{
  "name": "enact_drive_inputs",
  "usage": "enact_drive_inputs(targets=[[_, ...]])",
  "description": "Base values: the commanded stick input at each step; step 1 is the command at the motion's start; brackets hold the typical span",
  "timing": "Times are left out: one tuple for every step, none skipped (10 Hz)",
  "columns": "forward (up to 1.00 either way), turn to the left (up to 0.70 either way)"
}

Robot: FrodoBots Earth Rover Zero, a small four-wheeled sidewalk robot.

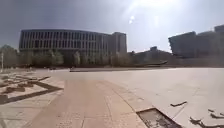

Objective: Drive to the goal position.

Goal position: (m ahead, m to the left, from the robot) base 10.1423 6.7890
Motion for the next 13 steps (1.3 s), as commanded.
enact_drive_inputs(targets=[[0.70,0.01],[0.70,0.01],[0.70,0.01],[0.70,0.01],[0.70,0.01],[0.70,0.01],[0.70,0.01],[0.70,0.01],[0.70,0.01],[0.70,0.01],[0.70,0.01],[0.70,0.01],[0.70,0.01]])
